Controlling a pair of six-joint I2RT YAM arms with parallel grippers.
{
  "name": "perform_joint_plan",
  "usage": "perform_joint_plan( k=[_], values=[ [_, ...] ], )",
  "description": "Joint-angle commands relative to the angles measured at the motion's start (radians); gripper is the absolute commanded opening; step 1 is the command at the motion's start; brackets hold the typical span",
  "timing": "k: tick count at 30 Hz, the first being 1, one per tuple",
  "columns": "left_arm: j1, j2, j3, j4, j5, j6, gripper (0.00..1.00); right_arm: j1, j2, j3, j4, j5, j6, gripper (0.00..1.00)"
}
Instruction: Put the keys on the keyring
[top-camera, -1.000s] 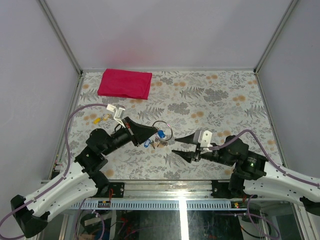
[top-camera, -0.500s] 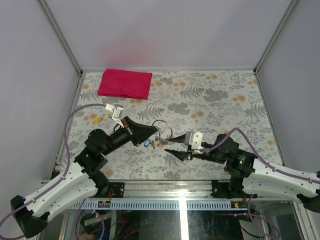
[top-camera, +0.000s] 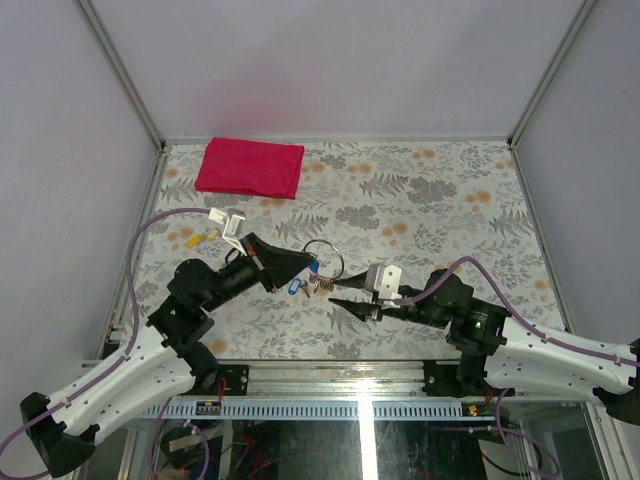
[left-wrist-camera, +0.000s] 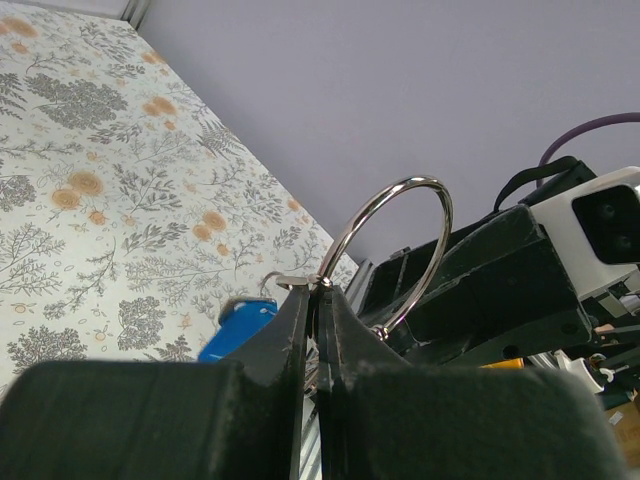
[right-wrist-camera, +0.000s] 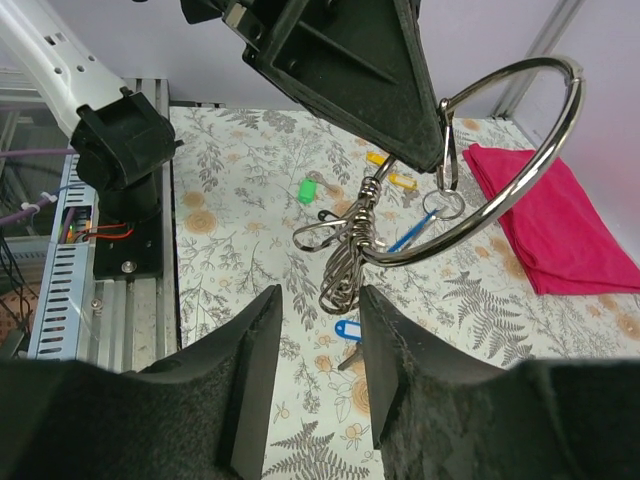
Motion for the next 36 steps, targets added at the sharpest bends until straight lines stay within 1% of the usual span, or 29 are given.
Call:
perform_joint_plan(
  k=[1,4,14,27,36],
  values=[
    [-0.003,-0.015,0.020,0.089,-0.010,-0.009,0.00,0.000,0.002,-0.005,0.070,0.035,-0.005,0.45],
    [-0.002,-0.011,0.023,0.089,-0.007,-0.009,0.00,0.000,0.003,-0.007,0.079,0.047,-0.007,0.47],
    [-0.002,0.000,0.034,0.084,-0.001,-0.003,0.00,0.000,0.019,-0.006,0.090,0.073,-0.011,0.46],
    [-0.003,-0.007,0.029,0.071,-0.006,0.001,0.00,-0.001,-0.004,-0.012,0.085,0.092,-0.003,0.30],
    [-0.003,-0.011,0.023,0.066,-0.012,0.003,0.00,0.000,-0.034,-0.011,0.056,0.106,-0.004,0.26]
  ],
)
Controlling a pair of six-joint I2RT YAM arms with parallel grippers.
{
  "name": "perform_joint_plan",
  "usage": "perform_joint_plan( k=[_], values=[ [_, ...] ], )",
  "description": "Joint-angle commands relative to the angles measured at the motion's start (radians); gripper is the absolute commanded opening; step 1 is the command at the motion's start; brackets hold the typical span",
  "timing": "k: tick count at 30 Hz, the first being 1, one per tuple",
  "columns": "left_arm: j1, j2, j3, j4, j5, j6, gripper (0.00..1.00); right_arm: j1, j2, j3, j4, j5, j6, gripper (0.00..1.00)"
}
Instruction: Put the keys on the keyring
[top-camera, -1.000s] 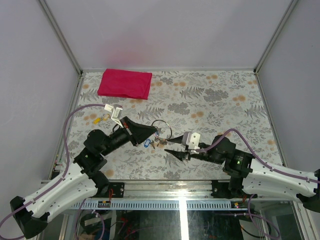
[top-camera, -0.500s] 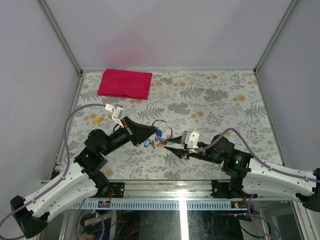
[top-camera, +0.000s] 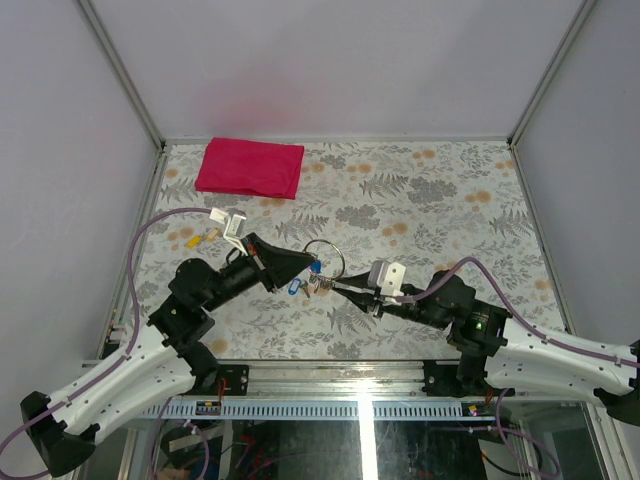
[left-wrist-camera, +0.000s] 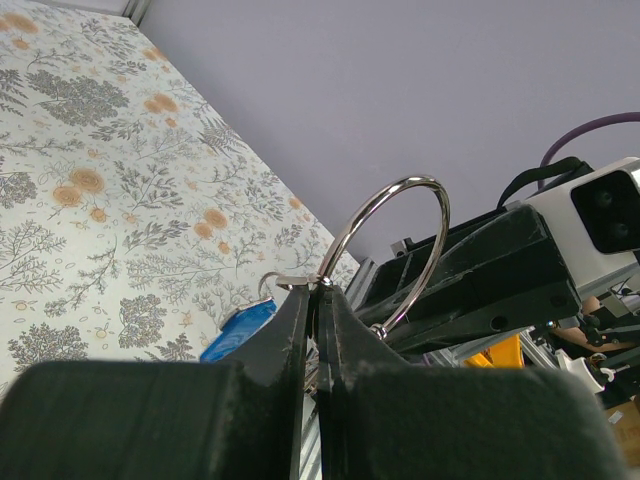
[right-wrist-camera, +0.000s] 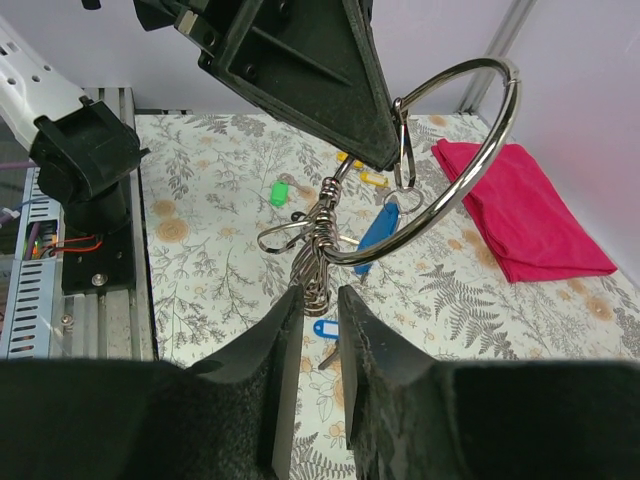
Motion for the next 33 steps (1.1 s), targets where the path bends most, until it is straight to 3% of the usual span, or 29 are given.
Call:
perform_joint_plan(
  k=[1,5,11,17,26,33],
  values=[
    [-0.003,-0.016,0.023,0.066,-0.012,0.003,0.00,-0.001,-0.028,0.009,0.031,0.028,-0.004,0.25],
    [-0.003,-0.017,0.021,0.065,-0.013,0.003,0.00,-0.001,-0.029,0.012,0.027,0.029,-0.001,0.25],
    [-0.003,-0.014,0.021,0.067,-0.015,0.003,0.00,-0.001,-0.009,0.005,0.059,0.006,0.006,0.42],
    [-0.002,-0.017,0.023,0.066,-0.015,0.003,0.00,-0.001,0.020,0.006,0.063,-0.009,0.010,0.42],
    [-0.003,-0.011,0.021,0.075,-0.009,-0.002,0.00,-0.001,0.029,0.007,0.079,-0.012,0.014,0.35],
    [-0.003,-0.007,0.024,0.077,-0.009,-0.002,0.00,0.000,0.038,0.008,0.094,-0.014,0.015,0.37]
  ],
)
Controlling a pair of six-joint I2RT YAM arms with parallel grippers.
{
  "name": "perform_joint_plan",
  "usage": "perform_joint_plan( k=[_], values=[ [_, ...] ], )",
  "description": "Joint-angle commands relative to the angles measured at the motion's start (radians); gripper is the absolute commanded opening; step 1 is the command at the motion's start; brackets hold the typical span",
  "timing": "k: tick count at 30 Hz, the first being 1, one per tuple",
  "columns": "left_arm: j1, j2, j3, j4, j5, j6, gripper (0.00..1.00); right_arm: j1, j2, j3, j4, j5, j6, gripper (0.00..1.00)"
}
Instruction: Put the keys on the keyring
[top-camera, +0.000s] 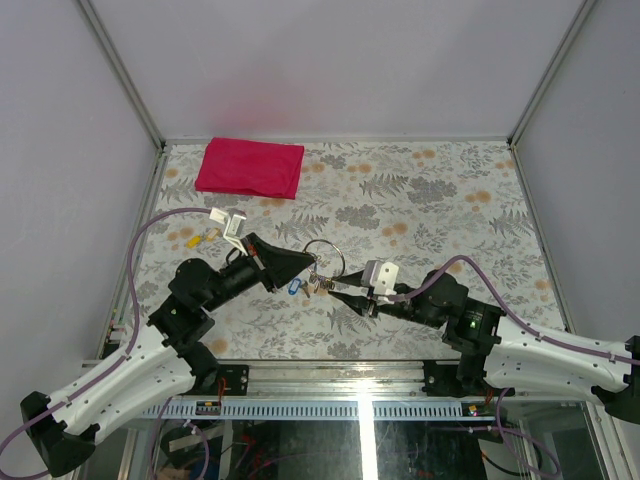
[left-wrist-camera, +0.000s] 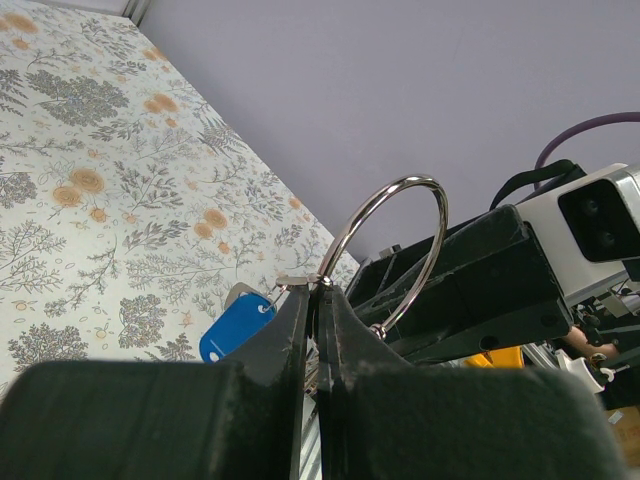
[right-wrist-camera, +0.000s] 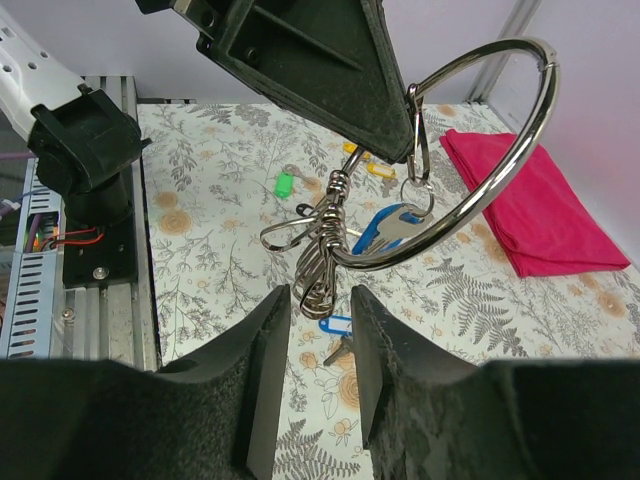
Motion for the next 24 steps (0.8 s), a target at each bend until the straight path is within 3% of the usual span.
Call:
perform_joint_plan(
  k=[1,13,24],
  values=[
    [-0.003,-0.006,0.023,0.077,-0.008,-0.001,0.00,-0.001,0.008,0.008,0.081,-0.008,0.011,0.37],
    [-0.003,-0.006,0.023,0.083,-0.008,-0.002,0.00,0.000,-0.015,0.017,0.055,0.002,0.010,0.22],
    [-0.002,-0.009,0.021,0.074,-0.010,0.001,0.00,-0.001,-0.047,0.023,0.012,0.014,0.002,0.21]
  ],
)
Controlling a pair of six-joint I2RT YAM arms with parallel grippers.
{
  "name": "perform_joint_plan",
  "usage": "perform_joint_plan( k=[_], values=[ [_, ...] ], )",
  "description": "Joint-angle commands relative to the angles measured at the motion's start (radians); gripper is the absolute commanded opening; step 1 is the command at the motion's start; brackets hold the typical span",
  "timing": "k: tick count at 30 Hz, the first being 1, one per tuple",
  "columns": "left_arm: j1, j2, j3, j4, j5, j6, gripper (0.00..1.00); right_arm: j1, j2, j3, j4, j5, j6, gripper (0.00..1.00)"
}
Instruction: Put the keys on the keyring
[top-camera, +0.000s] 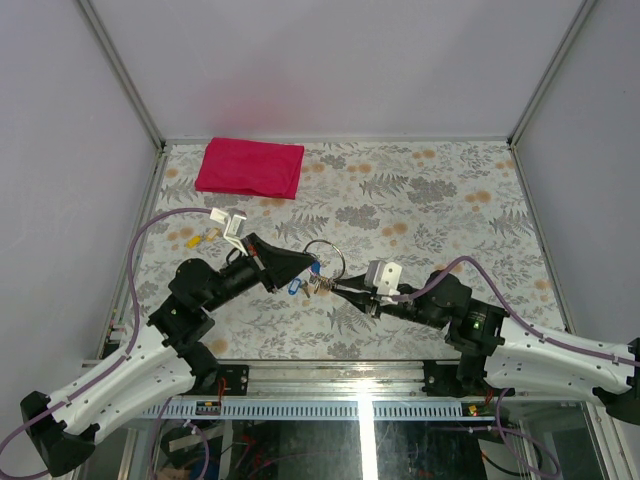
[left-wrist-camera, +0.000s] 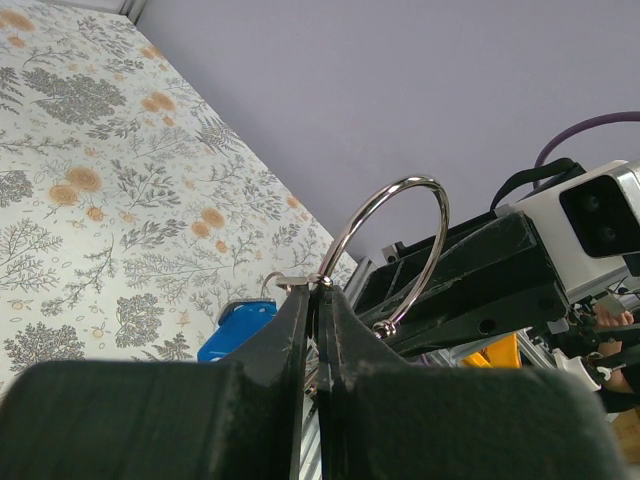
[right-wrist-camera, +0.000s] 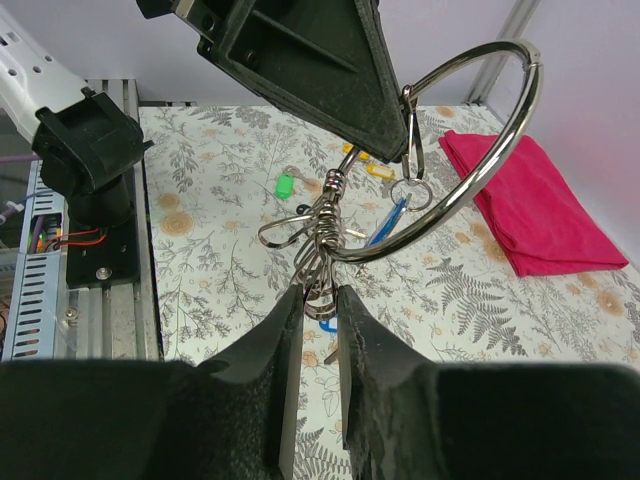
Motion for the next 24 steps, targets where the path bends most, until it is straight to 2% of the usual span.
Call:
perform_joint_plan(
  k=[1,8,24],
  values=[
    [-0.003,-0.011,0.021,0.073,-0.010,0.001,0.00,0.000,-0.031,0.024,0.025,0.014,-0.002,0.21],
    [-0.003,-0.012,0.024,0.072,-0.012,0.003,0.00,-0.001,-0.036,0.024,0.011,0.015,-0.005,0.25],
    [-0.003,-0.004,0.029,0.076,-0.006,0.000,0.00,0.000,-0.026,0.028,0.004,0.010,-0.002,0.23]
  ],
)
